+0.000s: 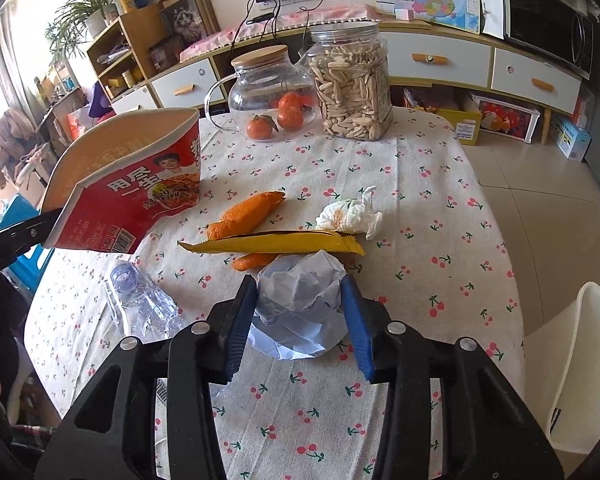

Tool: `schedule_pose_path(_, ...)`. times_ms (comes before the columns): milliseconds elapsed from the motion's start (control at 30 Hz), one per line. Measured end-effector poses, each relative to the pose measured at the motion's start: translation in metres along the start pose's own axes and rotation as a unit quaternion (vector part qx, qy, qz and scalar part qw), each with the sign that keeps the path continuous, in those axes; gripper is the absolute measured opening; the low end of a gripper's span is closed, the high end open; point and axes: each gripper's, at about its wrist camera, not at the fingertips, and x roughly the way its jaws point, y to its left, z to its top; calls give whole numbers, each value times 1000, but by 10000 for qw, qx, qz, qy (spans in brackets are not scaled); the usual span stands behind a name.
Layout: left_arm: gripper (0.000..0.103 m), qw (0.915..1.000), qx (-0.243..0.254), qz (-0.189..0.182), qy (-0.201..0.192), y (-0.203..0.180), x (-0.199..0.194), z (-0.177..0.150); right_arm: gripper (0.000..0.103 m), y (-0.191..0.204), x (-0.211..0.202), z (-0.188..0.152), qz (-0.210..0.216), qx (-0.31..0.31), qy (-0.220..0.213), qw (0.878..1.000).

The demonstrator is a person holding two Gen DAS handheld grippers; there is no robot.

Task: Collect trash
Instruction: 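Grasp the crumpled white paper with the right gripper while the left gripper holds the noodle bag, then carry the noodle bag and crumpled paper over the white bin with both grippers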

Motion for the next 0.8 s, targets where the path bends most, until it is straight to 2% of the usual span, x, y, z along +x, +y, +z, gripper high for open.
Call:
schedule_pose_path(300,7,9998,-99,-44,-182,-5,-9,4,40,-3,-30,6,157,34,-342,9993)
schedule_pose_path(567,7,9992,-139,-184,-338,-20,-18,9,40,-12,-55,8,117,130,-637,9978)
schedule_pose_path(800,7,9973,-94,-416,-595,-50,-30,15,40,-32,-76,9,-218,220,-1038,9941)
